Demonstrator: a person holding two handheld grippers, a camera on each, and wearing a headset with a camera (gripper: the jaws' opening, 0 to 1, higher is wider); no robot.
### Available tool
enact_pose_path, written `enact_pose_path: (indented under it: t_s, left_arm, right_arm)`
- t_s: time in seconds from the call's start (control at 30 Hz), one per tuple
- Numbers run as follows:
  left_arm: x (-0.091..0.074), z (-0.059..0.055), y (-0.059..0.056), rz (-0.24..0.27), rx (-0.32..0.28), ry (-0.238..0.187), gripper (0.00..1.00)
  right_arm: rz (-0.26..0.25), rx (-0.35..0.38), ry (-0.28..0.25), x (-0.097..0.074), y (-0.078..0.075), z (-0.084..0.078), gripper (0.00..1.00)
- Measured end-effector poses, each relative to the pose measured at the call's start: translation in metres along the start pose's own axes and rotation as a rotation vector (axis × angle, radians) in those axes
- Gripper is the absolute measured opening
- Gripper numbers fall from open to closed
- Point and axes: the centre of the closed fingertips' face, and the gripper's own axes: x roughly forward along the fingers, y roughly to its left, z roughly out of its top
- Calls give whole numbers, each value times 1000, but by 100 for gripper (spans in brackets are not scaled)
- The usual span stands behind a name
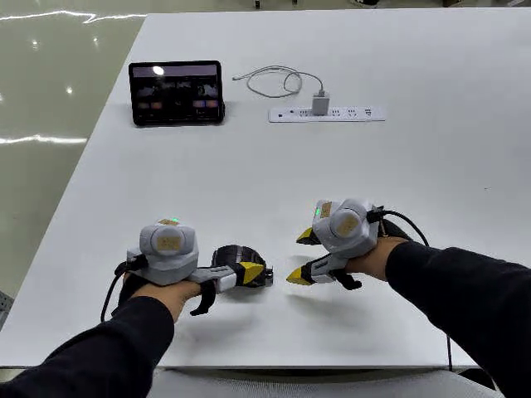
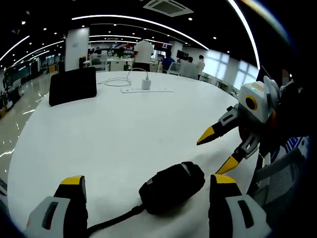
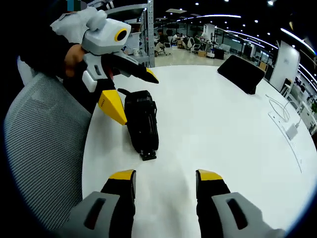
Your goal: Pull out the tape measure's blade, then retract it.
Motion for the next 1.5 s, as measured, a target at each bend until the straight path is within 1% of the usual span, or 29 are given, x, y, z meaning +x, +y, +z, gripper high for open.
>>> enact_pose_path:
  t_s: [0.03, 0.1, 0.13, 0.17, 0.2, 0.23, 0.27, 0.3, 0.33, 0.37, 0.4, 0.47, 0.53, 0.6, 0.63, 0.7, 0.77, 0.87, 0.93, 1.03, 1.1, 1.13, 1.2, 1.27, 1.33, 1.37, 1.43, 1.5]
  left_arm:
    - [-1, 0, 3, -4, 2, -1, 100]
    - [-4, -2, 3, -21, 31, 9, 100]
    - [-6, -2, 4, -25, 58, 5, 100]
    - [-8, 1, 7, -13, 112, -10, 100]
    - [-11, 3, 5, -27, 147, -30, 100]
    - [-12, -1, 3, -47, 116, -18, 100]
    - [-14, -3, 2, -64, 99, -7, 100]
    - [-16, -6, 5, -61, 108, -5, 100]
    - [-17, -6, 5, -73, 124, -12, 100]
    - [-19, -8, 6, -86, 126, -15, 100]
    - [-20, -10, 6, -95, 106, -10, 100]
    - [-24, -13, 6, -99, 113, -4, 100]
    - [-26, -18, 7, -109, 108, 12, 100]
    - [-30, -17, 3, -126, 112, 3, 100]
    - [-32, -18, 2, -134, 119, 9, 100]
    - [-33, -19, 4, -142, 139, 22, 100]
    - [-36, -21, 6, -145, 151, 26, 100]
    - [-43, -24, 12, -139, 155, 39, 100]
    - [-46, -25, 14, -139, 158, 38, 100]
    - [-51, -28, 21, -136, 161, 36, 100]
    - [-54, -29, 23, -126, 173, 41, 100]
    - [-57, -28, 23, -124, 186, 35, 100]
    - [-62, -27, 24, -122, 191, 24, 100]
    - [-65, -32, 28, -119, 189, 40, 100]
    - [-69, -36, 30, -124, 169, 47, 100]
    - [-72, -38, 32, -119, 167, 49, 100]
    - [-76, -39, 33, -113, 162, 52, 100]
    - [-81, -39, 32, -113, 149, 44, 100]
  right_arm:
    - [-2, 7, -3, -2, 0, -2, 45]
    - [-8, 18, -8, -6, 0, -4, 46]
    - [-13, 25, -14, -10, 0, -5, 47]
    - [-16, 33, -17, -13, 0, -6, 48]
    - [-21, 47, -21, -17, 1, -8, 50]
    - [-24, 53, -22, -21, 1, -10, 52]
    - [-29, 58, -22, -24, 1, -13, 54]
    - [-38, 58, -21, -28, 1, -17, 56]
    - [-44, 58, -23, -31, 1, -20, 57]
    - [-48, 66, -29, -36, 2, -25, 57]
    - [-52, 74, -30, -39, 1, -28, 58]
    - [-61, 90, -32, -46, 2, -36, 59]
    - [-70, 103, -31, -53, 2, -45, 61]
    - [-77, 115, -36, -59, 1, -51, 63]
    - [-84, 118, -35, -64, 1, -55, 64]
    - [-101, 129, -44, -73, 1, -61, 66]
    - [-110, 138, -52, -81, 1, -65, 68]
    - [-125, 150, -49, -95, 1, -78, 69]
    - [-126, 152, -49, -101, 1, -86, 72]
    - [-138, 203, -57, -112, 1, -102, 76]
    - [-156, 216, -57, -119, 0, -109, 78]
    - [-166, 229, -61, -125, 0, -114, 78]
    - [-182, 241, -60, -133, 0, -123, 79]
    - [-195, 255, -59, -141, 1, -132, 79]
    - [-203, 268, -60, -147, 4, -138, 82]
    - [-210, 275, -59, -152, 5, -142, 83]
    - [-216, 287, -59, -158, 7, -147, 85]
    - [-243, 296, -48, -166, 5, -156, 88]
